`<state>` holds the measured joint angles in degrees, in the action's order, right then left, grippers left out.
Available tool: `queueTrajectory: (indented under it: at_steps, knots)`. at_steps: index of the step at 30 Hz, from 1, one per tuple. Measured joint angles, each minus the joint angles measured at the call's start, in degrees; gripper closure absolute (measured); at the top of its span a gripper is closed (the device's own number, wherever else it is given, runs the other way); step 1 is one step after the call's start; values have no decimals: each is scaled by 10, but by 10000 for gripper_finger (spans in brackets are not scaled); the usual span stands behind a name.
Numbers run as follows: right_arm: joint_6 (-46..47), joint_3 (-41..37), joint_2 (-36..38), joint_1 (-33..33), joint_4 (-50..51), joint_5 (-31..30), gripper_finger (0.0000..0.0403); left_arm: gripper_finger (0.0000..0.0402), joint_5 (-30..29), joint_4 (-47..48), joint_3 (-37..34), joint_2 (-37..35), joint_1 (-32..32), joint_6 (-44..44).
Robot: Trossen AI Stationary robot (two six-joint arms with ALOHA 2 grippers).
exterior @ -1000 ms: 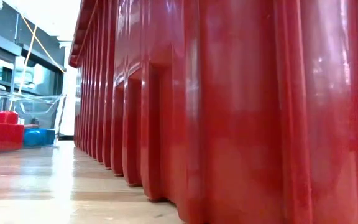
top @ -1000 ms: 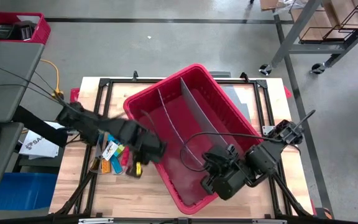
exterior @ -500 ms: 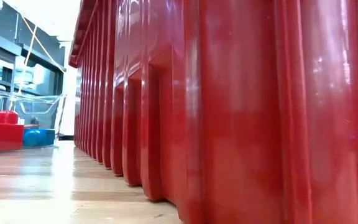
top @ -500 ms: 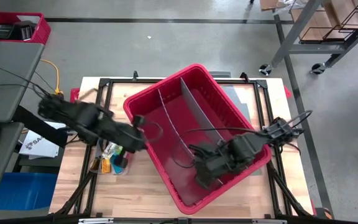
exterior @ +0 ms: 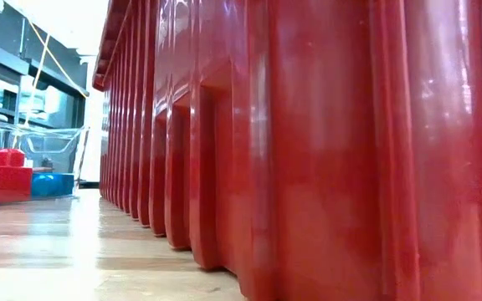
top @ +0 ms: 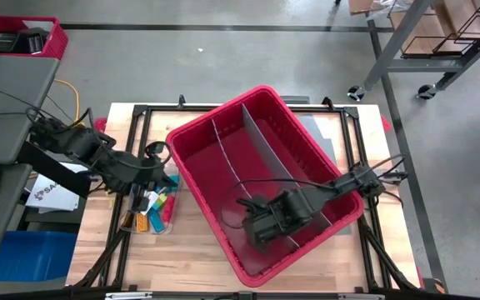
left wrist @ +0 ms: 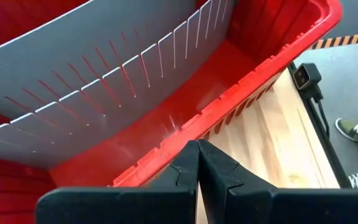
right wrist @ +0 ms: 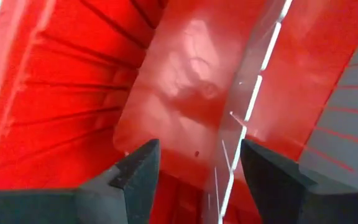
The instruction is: Sort Items/Unsort Items
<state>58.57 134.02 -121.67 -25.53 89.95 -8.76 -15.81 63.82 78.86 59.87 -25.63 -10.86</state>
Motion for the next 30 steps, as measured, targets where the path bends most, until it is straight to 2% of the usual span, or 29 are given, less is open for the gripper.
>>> queueTrajectory:
  at_steps: [4,7,15,26,30]
  knots:
    - [28,-30,0,17,1,43,187,401,6,-30,-49,-11,1,0]
    - [29,-48,4,25,0,47,187,401,33,-49,-65,-9,1,5]
    - [45,-55,91,10,1,-60,187,402,57,-107,-79,-5,2,15]
    - [73,-55,175,12,1,-24,187,402,46,-133,-79,16,39,-56]
    - [42,-55,209,10,1,-77,187,401,49,-139,-79,26,48,-76]
